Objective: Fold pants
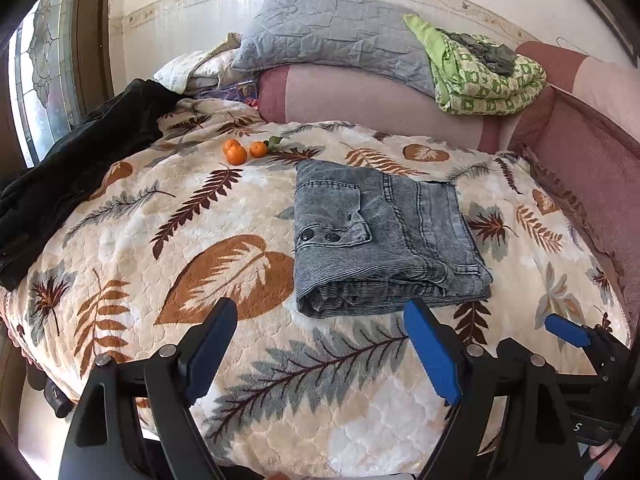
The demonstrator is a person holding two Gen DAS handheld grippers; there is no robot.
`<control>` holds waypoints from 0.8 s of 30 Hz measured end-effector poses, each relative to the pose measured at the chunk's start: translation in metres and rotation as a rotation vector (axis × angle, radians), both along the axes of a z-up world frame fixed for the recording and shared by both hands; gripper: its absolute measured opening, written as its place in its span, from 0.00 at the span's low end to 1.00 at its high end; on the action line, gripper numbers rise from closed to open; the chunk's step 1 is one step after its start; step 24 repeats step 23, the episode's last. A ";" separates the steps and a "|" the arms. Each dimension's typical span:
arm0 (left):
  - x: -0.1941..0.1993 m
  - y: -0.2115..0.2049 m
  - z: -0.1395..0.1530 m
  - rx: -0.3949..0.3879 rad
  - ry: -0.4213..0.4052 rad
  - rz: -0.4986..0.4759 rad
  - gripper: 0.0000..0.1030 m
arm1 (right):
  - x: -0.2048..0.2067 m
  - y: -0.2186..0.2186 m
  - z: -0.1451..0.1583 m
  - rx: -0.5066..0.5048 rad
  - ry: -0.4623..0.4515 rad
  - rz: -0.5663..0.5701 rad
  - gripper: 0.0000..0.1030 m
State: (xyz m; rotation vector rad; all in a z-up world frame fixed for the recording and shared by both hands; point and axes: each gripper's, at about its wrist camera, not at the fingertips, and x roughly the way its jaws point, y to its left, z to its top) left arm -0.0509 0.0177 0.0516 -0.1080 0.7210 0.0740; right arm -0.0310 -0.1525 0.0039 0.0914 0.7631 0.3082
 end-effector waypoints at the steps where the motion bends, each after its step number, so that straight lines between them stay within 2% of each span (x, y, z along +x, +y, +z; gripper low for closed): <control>1: -0.002 -0.003 0.003 0.010 -0.009 0.009 0.85 | -0.002 -0.001 0.001 -0.003 -0.013 -0.001 0.92; 3: -0.004 -0.011 0.008 0.034 -0.013 0.015 0.91 | -0.007 -0.002 0.005 -0.016 -0.044 -0.004 0.92; 5: -0.007 -0.017 0.014 0.042 -0.031 0.010 0.91 | -0.010 -0.005 0.008 -0.039 -0.061 -0.011 0.92; 8: -0.005 -0.021 0.021 0.030 -0.026 0.008 0.91 | -0.011 -0.011 0.011 -0.057 -0.055 -0.025 0.92; 13: -0.003 -0.025 0.023 0.010 -0.013 0.004 0.97 | -0.013 -0.017 0.025 -0.081 -0.064 -0.019 0.92; 18: -0.001 -0.029 0.024 0.049 -0.017 0.013 0.98 | -0.007 -0.013 0.042 -0.109 -0.063 -0.001 0.93; 24: 0.004 -0.024 0.022 0.045 -0.015 0.006 0.99 | 0.005 -0.003 0.050 -0.134 -0.047 0.017 0.93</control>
